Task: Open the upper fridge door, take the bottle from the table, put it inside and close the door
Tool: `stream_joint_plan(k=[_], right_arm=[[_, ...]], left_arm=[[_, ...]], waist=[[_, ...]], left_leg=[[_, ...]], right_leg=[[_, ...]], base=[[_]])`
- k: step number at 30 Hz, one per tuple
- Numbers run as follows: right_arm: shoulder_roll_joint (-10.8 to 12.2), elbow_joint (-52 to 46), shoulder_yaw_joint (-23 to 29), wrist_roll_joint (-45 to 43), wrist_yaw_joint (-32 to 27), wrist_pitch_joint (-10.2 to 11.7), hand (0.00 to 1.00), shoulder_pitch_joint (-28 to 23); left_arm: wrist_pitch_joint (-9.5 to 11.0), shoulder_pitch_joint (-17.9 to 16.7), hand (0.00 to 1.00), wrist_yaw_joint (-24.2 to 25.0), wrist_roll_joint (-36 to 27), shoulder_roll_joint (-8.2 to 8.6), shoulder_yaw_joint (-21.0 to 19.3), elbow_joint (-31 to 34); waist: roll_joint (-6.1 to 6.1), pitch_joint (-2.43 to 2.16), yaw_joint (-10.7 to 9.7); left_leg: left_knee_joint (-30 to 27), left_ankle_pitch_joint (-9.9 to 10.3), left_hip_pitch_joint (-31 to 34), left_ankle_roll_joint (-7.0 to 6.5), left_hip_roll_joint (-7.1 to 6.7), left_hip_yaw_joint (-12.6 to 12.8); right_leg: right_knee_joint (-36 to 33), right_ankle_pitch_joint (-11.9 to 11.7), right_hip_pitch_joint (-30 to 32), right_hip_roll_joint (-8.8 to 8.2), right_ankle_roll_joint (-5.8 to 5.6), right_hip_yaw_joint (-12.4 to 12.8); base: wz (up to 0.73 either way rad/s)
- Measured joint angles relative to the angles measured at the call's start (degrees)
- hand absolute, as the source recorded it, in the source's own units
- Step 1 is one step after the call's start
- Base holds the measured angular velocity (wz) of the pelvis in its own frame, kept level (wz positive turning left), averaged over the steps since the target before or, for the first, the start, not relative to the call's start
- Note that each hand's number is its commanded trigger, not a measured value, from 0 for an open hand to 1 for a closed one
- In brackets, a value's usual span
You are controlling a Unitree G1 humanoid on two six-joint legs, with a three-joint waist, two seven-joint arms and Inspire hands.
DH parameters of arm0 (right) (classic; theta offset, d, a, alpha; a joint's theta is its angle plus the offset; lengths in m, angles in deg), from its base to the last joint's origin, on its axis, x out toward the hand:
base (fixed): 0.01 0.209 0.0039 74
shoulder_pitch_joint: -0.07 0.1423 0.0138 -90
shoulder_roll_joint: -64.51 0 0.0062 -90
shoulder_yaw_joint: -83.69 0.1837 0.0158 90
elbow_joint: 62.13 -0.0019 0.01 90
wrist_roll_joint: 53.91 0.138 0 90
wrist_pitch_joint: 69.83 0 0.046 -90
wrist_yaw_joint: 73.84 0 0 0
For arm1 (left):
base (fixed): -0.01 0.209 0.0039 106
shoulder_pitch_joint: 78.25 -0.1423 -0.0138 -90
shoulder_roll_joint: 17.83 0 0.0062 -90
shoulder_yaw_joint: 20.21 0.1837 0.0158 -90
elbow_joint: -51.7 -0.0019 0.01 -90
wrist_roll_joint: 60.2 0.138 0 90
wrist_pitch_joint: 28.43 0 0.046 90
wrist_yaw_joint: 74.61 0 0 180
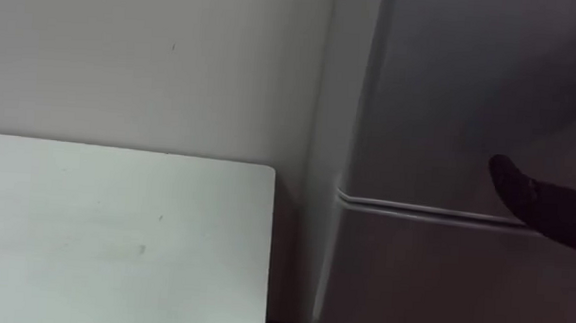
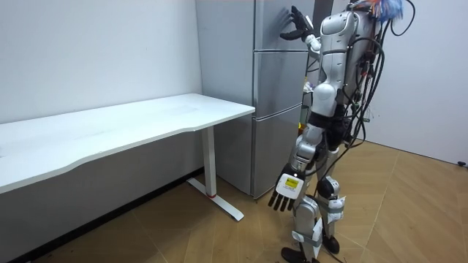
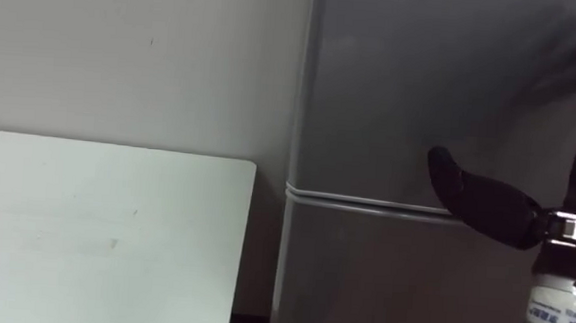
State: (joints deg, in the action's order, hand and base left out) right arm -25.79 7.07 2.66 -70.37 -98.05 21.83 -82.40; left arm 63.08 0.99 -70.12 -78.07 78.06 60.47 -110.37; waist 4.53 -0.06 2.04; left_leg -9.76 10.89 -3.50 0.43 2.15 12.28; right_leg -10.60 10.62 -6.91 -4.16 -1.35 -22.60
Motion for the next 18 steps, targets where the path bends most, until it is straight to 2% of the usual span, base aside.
stream_joint_plan(k=[2, 9, 16, 18], right_arm=[[-0.4, 0.0, -0.2, 0.0, 0.0, -0.3, 0.00, 0.0], [-4.6, 2.6, -0.4, 0.3, 0.0, 0.0, 0.00, 0.1], [-4.8, 3.9, 1.2, 0.7, 0.1, -0.5, 0.00, 0.2], [-4.8, 4.5, 2.2, 1.0, 0.1, -0.6, 0.00, 0.2]], left_arm=[[-0.4, 0.0, 0.00, 0.0, 0.0, -0.04, 0.0, 0.3], [-1.4, 0.1, 0.00, -0.5, 0.0, -0.25, 0.5, 0.8], [-1.5, 0.1, 0.00, -0.5, -0.1, -0.27, 0.4, 1.3], [-1.4, -0.1, 0.00, -0.6, -0.1, -0.39, -0.3, 1.3]], waist=[[0.03, 0.02, 0.0], [0.00, 0.05, -0.4], [0.61, -0.04, -0.6], [0.96, 0.12, -0.6]], left_leg=[[0.0, 0.0, 0.0, 0.00, 0.00, 0.0], [-0.3, -0.1, 0.2, -0.21, -0.33, -0.3], [-1.0, -0.3, 0.9, -0.74, -0.86, -1.2], [-1.0, -0.3, 0.9, -0.80, -0.89, -1.3]], right_leg=[[0.0, 0.0, 0.0, -0.03, -0.01, -0.1], [0.0, 0.0, 0.0, -0.32, -0.05, 0.1], [-0.1, 0.1, 0.0, -0.81, -0.16, 0.3], [-0.1, 0.1, 0.0, -0.82, -0.17, 0.4]], base=[[0.00], [0.00], [0.06], [0.00]])
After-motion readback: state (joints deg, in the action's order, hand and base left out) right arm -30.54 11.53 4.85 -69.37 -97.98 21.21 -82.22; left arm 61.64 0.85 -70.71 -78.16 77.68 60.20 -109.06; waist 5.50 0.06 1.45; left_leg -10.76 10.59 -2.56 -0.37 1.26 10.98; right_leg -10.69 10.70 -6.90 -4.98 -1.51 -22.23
